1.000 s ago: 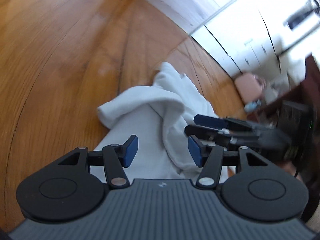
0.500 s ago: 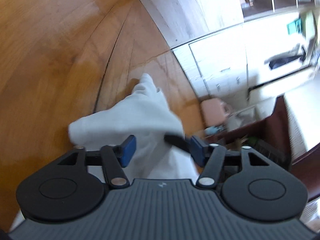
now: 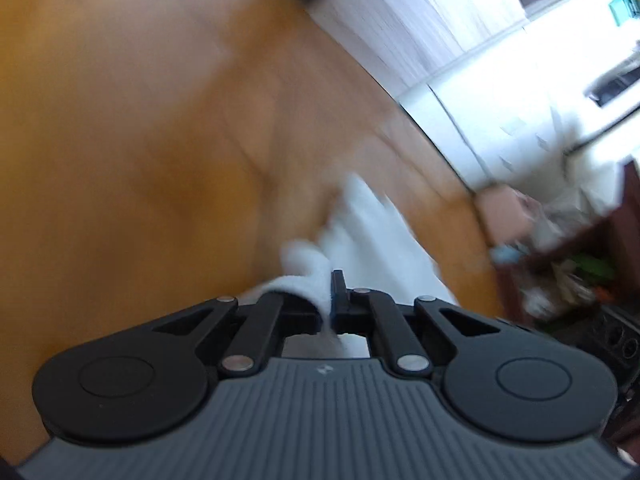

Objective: Fold clothes

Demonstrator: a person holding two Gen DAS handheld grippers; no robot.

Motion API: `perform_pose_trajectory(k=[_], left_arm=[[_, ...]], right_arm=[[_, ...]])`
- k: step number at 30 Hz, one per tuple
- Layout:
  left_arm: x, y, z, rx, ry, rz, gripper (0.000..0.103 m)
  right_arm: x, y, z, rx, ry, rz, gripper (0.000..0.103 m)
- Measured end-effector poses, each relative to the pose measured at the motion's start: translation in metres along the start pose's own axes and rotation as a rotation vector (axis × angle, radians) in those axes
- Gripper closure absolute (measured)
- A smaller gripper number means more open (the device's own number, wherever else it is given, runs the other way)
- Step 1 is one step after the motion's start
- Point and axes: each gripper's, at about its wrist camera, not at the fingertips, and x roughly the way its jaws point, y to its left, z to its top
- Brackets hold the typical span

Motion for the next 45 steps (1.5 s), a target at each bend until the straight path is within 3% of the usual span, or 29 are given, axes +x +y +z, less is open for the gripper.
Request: perform_pose_trajectory(k=[5,8,10,14,17,19,22,24,25,28,32,35,36,37,39,41,44,45], left_arm=[[-0.055,0.060,0.105,0.123,-0.204,0.395,0.100],[-0.077,0.083,0.153,0.269,-0.329,0.610,0.100],[-0.081,0.099,0.176,0.316,-0.365,0.740,0.099],[-0.072,0.136,0.199,0.297,-0.324,0.857,0.095],[-0.057,0.147,0.197,0.292,-0.255,0.910,0.093],[-0.052,0.145,0.191,0.298,-0.241,0.913,0.076],[-0.054,0.120,0.171,0.318,-0.346,0.823,0.048],[-0.058,0.102,0.157,0.326,-0.419,0.713,0.043],[-0.053,0.093,0.155,0.335,-0.414,0.660,0.042],[-0.029,0.065,0.153,0.381,-0.339,0.530,0.040],[0.031,0.037,0.149,0.512,-0.148,0.435,0.033],[0.077,0.029,0.143,0.601,-0.018,0.457,0.035],[0.092,0.025,0.139,0.671,0.028,0.494,0.046],[0.106,0.021,0.134,0.745,0.068,0.539,0.063],[0.124,0.021,0.127,0.868,0.106,0.628,0.065],[0.128,0.028,0.133,0.853,0.145,0.594,0.064],[0.134,0.038,0.142,0.800,0.190,0.536,0.040],[0.137,0.044,0.145,0.784,0.190,0.539,0.026]], right_arm=[[-0.016,-0.087,0.006,0.128,-0.001,-0.392,0.051],[-0.018,-0.133,0.001,0.145,0.051,-0.498,0.051],[-0.017,-0.151,-0.004,0.118,0.095,-0.553,0.051],[-0.003,-0.167,-0.001,0.076,0.149,-0.623,0.051],[0.002,-0.166,0.002,0.056,0.139,-0.611,0.051],[0.003,-0.164,0.011,0.058,0.122,-0.588,0.050],[0.013,-0.168,0.029,0.063,0.106,-0.574,0.048],[0.019,-0.171,0.036,0.055,0.106,-0.576,0.045],[0.024,-0.176,0.041,0.057,0.116,-0.570,0.044],[0.041,-0.189,0.052,0.076,0.148,-0.554,0.044],[0.060,-0.204,0.063,0.116,0.181,-0.540,0.044],[0.071,-0.209,0.066,0.133,0.192,-0.521,0.044],[0.075,-0.210,0.066,0.135,0.202,-0.508,0.044],[0.080,-0.209,0.064,0.126,0.214,-0.500,0.044],[0.087,-0.205,0.059,0.077,0.223,-0.512,0.044],[0.089,-0.199,0.053,0.022,0.213,-0.523,0.044],[0.088,-0.198,0.049,-0.003,0.177,-0.499,0.050],[0.087,-0.199,0.049,0.001,0.168,-0.485,0.057]])
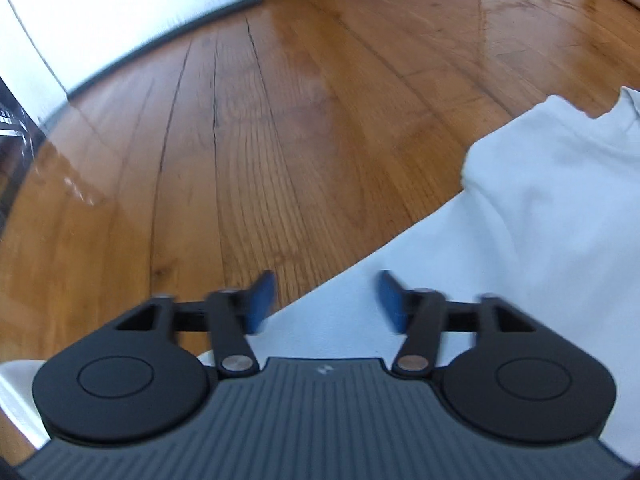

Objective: Fold clothes

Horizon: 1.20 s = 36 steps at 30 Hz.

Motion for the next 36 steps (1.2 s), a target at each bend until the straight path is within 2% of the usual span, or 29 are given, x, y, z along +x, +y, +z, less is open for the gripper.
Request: perform_pose_trajectory(k=[1,2,4,6,8,9,10,13,15,17,20,24,26,27,28,29,30,31,32,33,34,36], left_arm=[[0.004,0.006,-0.001,-0.025,-0.005,0.004,0.011],[0.009,0.012,-0.001,-0.055,0.004,-0.007,0.007],[0.015,0.021,-0.007,-0.136,0.010,-0.075,0.006],[0.018,0.027,-0.012,-0.184,0.006,-0.112,0.006],[0.012,0.019,-0.016,-0.177,-0.026,-0.137,0.035],[0.006,0.012,-0.017,-0.160,-0.042,-0.148,0.086],[-0.002,0.002,-0.019,-0.133,-0.046,-0.151,0.099],[-0.024,-0.026,-0.025,-0.053,-0.059,-0.140,0.099],[-0.027,-0.032,-0.031,-0.021,-0.080,-0.018,0.099],[-0.025,-0.023,-0.030,-0.089,-0.082,0.082,0.099],[-0.019,-0.011,-0.027,-0.179,-0.077,0.119,0.099],[-0.004,-0.034,-0.024,-0.082,-0.071,0.214,0.098],[-0.001,-0.038,-0.023,-0.083,-0.060,0.259,0.093],[-0.002,-0.038,-0.023,-0.093,-0.057,0.278,0.090],[-0.006,-0.033,-0.024,-0.119,-0.054,0.279,0.086],[-0.011,-0.027,-0.024,-0.148,-0.055,0.277,0.080],[-0.019,-0.018,-0.023,-0.178,-0.075,0.263,0.070],[-0.028,-0.008,-0.026,-0.193,-0.111,0.256,0.061],[-0.037,0.003,-0.030,-0.195,-0.149,0.277,0.055],[-0.045,0.014,-0.033,-0.195,-0.178,0.327,0.047],[-0.053,0.026,-0.037,-0.199,-0.203,0.370,0.044],[-0.064,0.061,-0.048,-0.269,-0.202,0.384,0.044]], right_arm=[[0.000,-0.002,0.000,0.005,-0.009,0.015,0.070],[0.000,-0.003,0.000,0.011,-0.014,0.021,0.074],[-0.001,-0.002,-0.001,0.000,-0.027,0.023,0.090],[-0.003,0.004,-0.004,-0.057,-0.041,0.003,0.095],[-0.007,0.007,-0.006,-0.072,-0.060,-0.015,0.096],[-0.008,0.009,-0.007,-0.080,-0.070,-0.023,0.096],[-0.011,0.009,-0.007,-0.070,-0.086,-0.029,0.096],[-0.022,0.005,-0.007,-0.026,-0.149,-0.037,0.096],[-0.027,0.003,-0.010,0.006,-0.180,-0.031,0.097],[-0.024,0.005,-0.014,0.005,-0.185,-0.049,0.097],[-0.025,0.007,-0.013,0.006,-0.210,-0.065,0.098],[-0.022,0.017,-0.007,-0.021,-0.231,-0.101,0.098],[-0.011,0.007,-0.009,0.016,-0.172,-0.153,0.098],[-0.006,0.002,-0.009,0.035,-0.142,-0.179,0.092],[-0.013,-0.008,-0.009,0.103,-0.163,-0.238,0.080],[-0.028,-0.025,-0.011,0.198,-0.206,-0.259,0.074],[-0.043,-0.042,-0.013,0.294,-0.249,-0.280,0.067],[-0.055,-0.063,-0.017,0.372,-0.265,-0.226,0.064],[-0.067,-0.083,-0.021,0.449,-0.280,-0.171,0.064],[-0.070,-0.097,-0.024,0.453,-0.236,-0.166,0.064],[-0.074,-0.110,-0.027,0.455,-0.192,-0.160,0.064],[-0.078,-0.115,-0.036,0.366,-0.110,-0.172,0.064]])
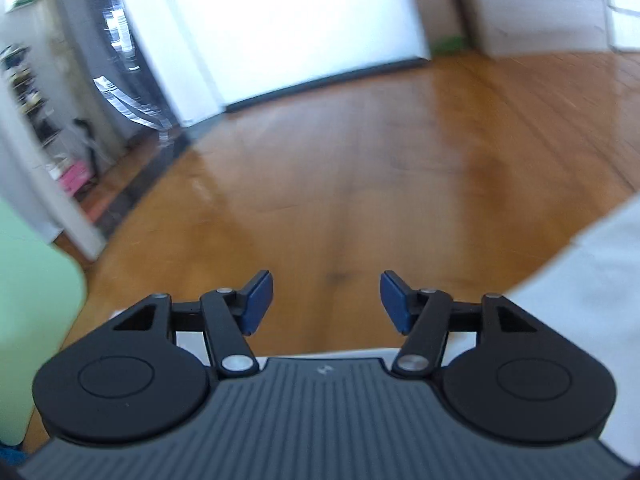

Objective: Fold clothes

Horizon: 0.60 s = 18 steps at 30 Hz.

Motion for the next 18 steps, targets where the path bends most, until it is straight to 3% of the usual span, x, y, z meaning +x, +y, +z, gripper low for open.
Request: perform_pose_trajectory(k=[4,7,11,15,18], left_arm=[[0.011,0.078,-0.008,-0.222,0.123,0.011,0.044],[0.013,0.115,-0.026,-0.394,0.228,-0.048,0.044],[0.020,0.134,-0.051,-0.554,0.303,-0.124,0.034],[0.048,0.129,-0.060,-0.561,0.355,-0.058,0.022],[0.054,0.127,-0.067,-0.559,0.307,-0.039,0.025]], right_arm=[[-0.008,-0.007,-0.022,-0.112,0.109,0.039,0.056],[-0.004,0.000,-0.043,-0.137,0.144,0.044,0.047],[-0.002,0.014,-0.064,-0.181,0.054,-0.012,0.044],[0.005,0.017,-0.062,-0.164,0.028,-0.031,0.042],[0.009,0.015,-0.058,-0.159,0.039,-0.031,0.041]])
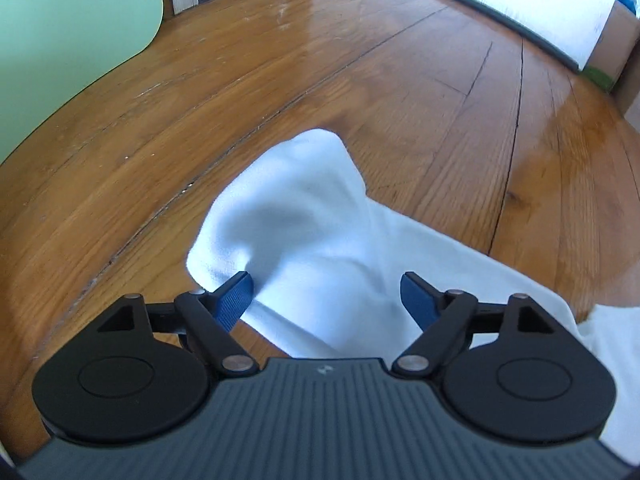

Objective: Fold clothes

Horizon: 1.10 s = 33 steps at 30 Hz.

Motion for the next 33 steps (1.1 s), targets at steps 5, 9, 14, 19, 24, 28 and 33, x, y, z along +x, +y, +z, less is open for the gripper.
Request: perform_pose_trajectory(k=[5,9,14,19,24,28,33], left_arm=[[-0.034,-0.048,-0.023,0.423,-0.321,0.309,0.096],[-0.048,-0.058,-0.026,0.421,-0.399,0.411,0.050],[-0.033,-0.016,-0.011,0.316,-0.308,0.458,0.021],[-0.033,0.069,-0.006,-0.127,-0.124,0.170,0.016],[-0.001,0.075,-0.017,-0.102,-0.031,0.196,0.016],[0.017,0.053,-0.016,0.025,-0.095,0.124,0.025],[-0.003,0.000,-0.013,0.294,-0.243,0.174,0.098]], right_arm=[[-0.002,-0.002,-0.004,-0.030,-0.011,-0.004,0.038],[-0.004,-0.006,-0.005,-0.013,-0.001,0.006,0.033],[0.000,-0.008,-0.003,-0.015,0.004,-0.001,0.023],[-0.002,-0.003,-0.003,-0.034,0.006,-0.020,0.023],[-0.007,-0.002,-0.007,-0.071,-0.031,0.063,0.086],[-0.013,0.034,-0.015,-0.279,-0.075,-0.085,0.102],[-0.002,0.026,-0.015,-0.239,-0.073,-0.195,0.100]])
